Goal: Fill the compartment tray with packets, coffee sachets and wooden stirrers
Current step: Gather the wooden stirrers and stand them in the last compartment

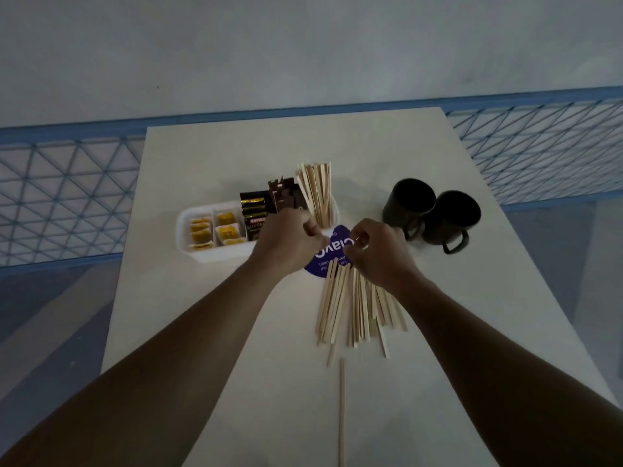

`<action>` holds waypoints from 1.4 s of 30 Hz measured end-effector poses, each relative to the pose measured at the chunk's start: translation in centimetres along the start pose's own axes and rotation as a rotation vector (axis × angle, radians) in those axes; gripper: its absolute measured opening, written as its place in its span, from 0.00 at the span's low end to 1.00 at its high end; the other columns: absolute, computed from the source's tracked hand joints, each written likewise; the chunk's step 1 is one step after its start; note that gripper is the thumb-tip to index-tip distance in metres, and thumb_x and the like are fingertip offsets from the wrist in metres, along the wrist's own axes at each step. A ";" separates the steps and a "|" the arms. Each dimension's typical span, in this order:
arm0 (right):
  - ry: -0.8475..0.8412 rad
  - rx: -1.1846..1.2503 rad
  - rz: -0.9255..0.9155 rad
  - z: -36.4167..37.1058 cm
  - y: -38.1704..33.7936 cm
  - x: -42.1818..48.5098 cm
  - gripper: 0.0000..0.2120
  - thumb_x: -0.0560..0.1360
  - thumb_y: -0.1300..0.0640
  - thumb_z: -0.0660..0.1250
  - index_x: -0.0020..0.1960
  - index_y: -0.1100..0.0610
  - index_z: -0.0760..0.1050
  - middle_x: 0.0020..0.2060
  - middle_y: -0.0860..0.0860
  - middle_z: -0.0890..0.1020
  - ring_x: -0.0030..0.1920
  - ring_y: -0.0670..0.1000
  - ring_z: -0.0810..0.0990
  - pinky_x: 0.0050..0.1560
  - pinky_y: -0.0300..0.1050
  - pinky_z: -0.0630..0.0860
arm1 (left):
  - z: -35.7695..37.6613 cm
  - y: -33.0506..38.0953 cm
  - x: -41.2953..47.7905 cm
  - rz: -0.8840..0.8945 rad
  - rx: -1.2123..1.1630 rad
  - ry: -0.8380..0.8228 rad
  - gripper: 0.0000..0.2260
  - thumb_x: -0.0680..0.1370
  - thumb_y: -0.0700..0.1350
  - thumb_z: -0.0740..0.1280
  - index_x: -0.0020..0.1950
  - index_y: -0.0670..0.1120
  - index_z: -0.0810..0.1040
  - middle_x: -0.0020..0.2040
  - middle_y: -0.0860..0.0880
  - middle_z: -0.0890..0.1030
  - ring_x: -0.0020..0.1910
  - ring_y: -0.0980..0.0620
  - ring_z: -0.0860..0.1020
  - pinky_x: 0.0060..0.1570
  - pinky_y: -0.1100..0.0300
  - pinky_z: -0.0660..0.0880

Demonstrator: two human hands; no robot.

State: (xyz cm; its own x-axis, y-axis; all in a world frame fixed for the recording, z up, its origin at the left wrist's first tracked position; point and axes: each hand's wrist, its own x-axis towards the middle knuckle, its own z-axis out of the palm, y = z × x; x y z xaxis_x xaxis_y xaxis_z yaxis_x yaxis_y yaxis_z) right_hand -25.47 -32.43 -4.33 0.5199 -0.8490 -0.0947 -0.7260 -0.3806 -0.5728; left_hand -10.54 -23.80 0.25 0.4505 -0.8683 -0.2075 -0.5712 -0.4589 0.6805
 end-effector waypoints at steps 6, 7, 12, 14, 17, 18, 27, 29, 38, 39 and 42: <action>-0.045 -0.046 0.131 1.1 1.7 -4.8 0.10 0.73 0.54 0.72 0.53 0.56 0.79 0.45 0.50 0.83 0.42 0.49 0.80 0.35 0.39 0.72 | 4.5 -1.8 -5.0 -0.085 0.103 -0.241 0.08 0.73 0.49 0.74 0.45 0.46 0.82 0.39 0.51 0.81 0.41 0.51 0.82 0.46 0.55 0.80; -0.050 -0.052 0.164 1.2 2.0 -5.6 0.10 0.73 0.55 0.71 0.53 0.56 0.79 0.46 0.51 0.83 0.42 0.50 0.80 0.36 0.41 0.74 | 5.3 -2.1 -5.9 -0.099 0.124 -0.275 0.09 0.74 0.50 0.73 0.46 0.45 0.82 0.39 0.50 0.83 0.40 0.51 0.82 0.46 0.55 0.80; -0.033 -0.065 0.297 1.6 3.3 -8.8 0.10 0.72 0.57 0.69 0.53 0.54 0.80 0.47 0.52 0.83 0.44 0.53 0.79 0.39 0.42 0.73 | 8.8 -3.7 -9.3 -0.129 0.226 -0.337 0.16 0.73 0.56 0.72 0.51 0.44 0.81 0.44 0.47 0.83 0.42 0.48 0.83 0.44 0.54 0.81; -0.017 -0.080 0.336 1.8 3.6 -9.6 0.10 0.72 0.56 0.69 0.53 0.53 0.80 0.48 0.52 0.83 0.44 0.54 0.79 0.39 0.42 0.72 | 9.6 -4.0 -10.2 -0.146 0.283 -0.353 0.19 0.73 0.58 0.71 0.54 0.43 0.80 0.47 0.46 0.82 0.45 0.46 0.82 0.44 0.54 0.80; -0.002 -0.088 0.363 1.8 4.0 -10.4 0.09 0.73 0.57 0.68 0.52 0.54 0.80 0.48 0.52 0.84 0.43 0.54 0.80 0.37 0.42 0.72 | 10.6 -4.0 -11.0 -0.163 0.370 -0.357 0.22 0.73 0.58 0.72 0.59 0.44 0.78 0.53 0.45 0.81 0.51 0.45 0.80 0.44 0.56 0.75; 0.004 -0.083 0.365 1.7 4.1 -10.5 0.08 0.73 0.58 0.67 0.52 0.54 0.80 0.47 0.53 0.84 0.42 0.53 0.79 0.36 0.41 0.71 | 10.7 -3.8 -11.2 -0.166 0.396 -0.345 0.23 0.73 0.58 0.72 0.59 0.44 0.77 0.54 0.45 0.81 0.52 0.45 0.80 0.44 0.56 0.74; 0.046 -0.083 0.373 1.0 4.5 -10.1 0.09 0.74 0.55 0.67 0.53 0.53 0.80 0.48 0.52 0.84 0.40 0.52 0.76 0.33 0.40 0.67 | 11.6 -2.6 -10.7 -0.149 0.504 -0.337 0.16 0.75 0.47 0.71 0.60 0.43 0.77 0.53 0.46 0.80 0.51 0.46 0.79 0.43 0.57 0.74; 0.049 -0.085 0.372 0.9 4.6 -9.9 0.09 0.74 0.56 0.67 0.52 0.53 0.80 0.47 0.52 0.83 0.41 0.52 0.77 0.36 0.42 0.69 | 11.7 -2.4 -10.6 -0.135 0.506 -0.327 0.16 0.75 0.48 0.71 0.60 0.43 0.77 0.53 0.46 0.80 0.51 0.47 0.80 0.44 0.57 0.74; 0.045 -0.084 0.359 0.9 5.1 -9.2 0.08 0.72 0.56 0.67 0.51 0.53 0.80 0.44 0.50 0.83 0.43 0.52 0.80 0.38 0.43 0.75 | 11.7 -2.4 -11.3 -0.033 0.541 -0.221 0.15 0.75 0.50 0.71 0.56 0.43 0.78 0.50 0.47 0.82 0.47 0.48 0.81 0.46 0.57 0.77; 0.046 -0.086 0.355 0.8 5.0 -9.2 0.08 0.72 0.56 0.67 0.51 0.53 0.80 0.44 0.50 0.83 0.43 0.52 0.80 0.39 0.44 0.76 | 11.7 -2.5 -11.4 -0.018 0.549 -0.207 0.13 0.75 0.50 0.71 0.55 0.43 0.79 0.49 0.47 0.82 0.46 0.48 0.81 0.45 0.57 0.77; 0.047 -0.090 0.350 0.7 5.0 -9.1 0.08 0.72 0.55 0.67 0.50 0.52 0.80 0.44 0.50 0.83 0.43 0.52 0.80 0.40 0.45 0.78 | 11.6 -2.8 -11.5 0.001 0.543 -0.169 0.11 0.74 0.49 0.69 0.52 0.43 0.79 0.46 0.47 0.82 0.44 0.49 0.80 0.44 0.57 0.76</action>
State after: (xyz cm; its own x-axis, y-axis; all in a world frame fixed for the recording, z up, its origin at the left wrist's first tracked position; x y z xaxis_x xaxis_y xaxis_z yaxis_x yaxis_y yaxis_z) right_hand -33.46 -26.38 -6.91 0.2134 -0.9486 -0.2337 -0.8940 -0.0931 -0.4382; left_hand -22.07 -14.73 -7.49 0.3595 -0.8664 -0.3467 -0.8626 -0.4502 0.2306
